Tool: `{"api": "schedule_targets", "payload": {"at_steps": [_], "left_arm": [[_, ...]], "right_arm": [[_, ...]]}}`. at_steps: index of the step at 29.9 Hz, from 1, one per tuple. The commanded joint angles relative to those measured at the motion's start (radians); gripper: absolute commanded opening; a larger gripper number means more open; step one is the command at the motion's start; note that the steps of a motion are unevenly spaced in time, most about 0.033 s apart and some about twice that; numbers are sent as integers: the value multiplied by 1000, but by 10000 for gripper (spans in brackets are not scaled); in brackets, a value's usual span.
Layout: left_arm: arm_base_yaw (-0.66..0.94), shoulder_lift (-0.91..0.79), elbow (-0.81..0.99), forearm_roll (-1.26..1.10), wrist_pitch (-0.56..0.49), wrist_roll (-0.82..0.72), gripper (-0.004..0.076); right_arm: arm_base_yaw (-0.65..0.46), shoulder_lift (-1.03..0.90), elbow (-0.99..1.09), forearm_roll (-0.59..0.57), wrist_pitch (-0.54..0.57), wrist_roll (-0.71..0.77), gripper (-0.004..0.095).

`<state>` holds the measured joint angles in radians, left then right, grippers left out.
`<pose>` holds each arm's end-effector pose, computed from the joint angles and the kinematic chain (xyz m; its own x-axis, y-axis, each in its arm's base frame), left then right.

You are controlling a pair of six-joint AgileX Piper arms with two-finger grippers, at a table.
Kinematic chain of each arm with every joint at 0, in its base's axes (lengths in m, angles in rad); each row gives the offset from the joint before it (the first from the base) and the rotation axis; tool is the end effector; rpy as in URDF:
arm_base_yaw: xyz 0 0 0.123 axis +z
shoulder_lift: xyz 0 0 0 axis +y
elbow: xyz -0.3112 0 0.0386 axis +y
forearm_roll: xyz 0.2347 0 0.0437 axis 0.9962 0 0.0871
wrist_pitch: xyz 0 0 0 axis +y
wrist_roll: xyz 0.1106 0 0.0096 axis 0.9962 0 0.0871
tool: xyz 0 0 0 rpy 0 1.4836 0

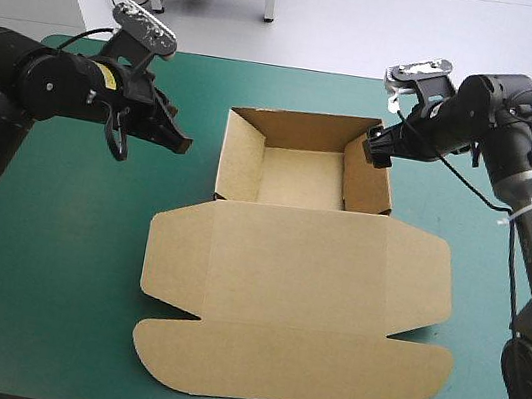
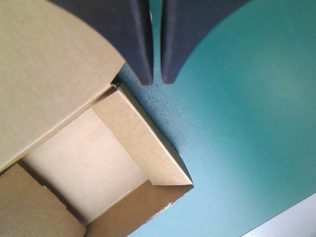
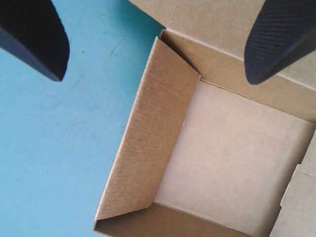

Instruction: Fold the box

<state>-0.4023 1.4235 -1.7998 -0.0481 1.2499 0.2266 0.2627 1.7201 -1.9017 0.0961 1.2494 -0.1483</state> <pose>0.2493 -0.1116 0.4849 -0.5483 0.4611 -0.6977 0.5481 0.8283 0.1167 0.3537 0.1056 0.4186 -0.7598 -0.3256 -0.5627 -0.3998 0.9166 0.0095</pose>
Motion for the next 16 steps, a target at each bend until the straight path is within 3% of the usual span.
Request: {"api": "schedule_targets", "payload": {"at_steps": [1,9,16], "left_arm": [[-8,-87,36,-9,41,6,-8],[-8,-217,281,-9,32,6,-8],[-8,-335,538,-16,-39,2,-8]], "right_arm": [[-4,-43,-29,5,-5,-10,885],[-4,-4,-25,5,-7,-12,885],[-4,75,-21,5,-5,-16,885]]}}
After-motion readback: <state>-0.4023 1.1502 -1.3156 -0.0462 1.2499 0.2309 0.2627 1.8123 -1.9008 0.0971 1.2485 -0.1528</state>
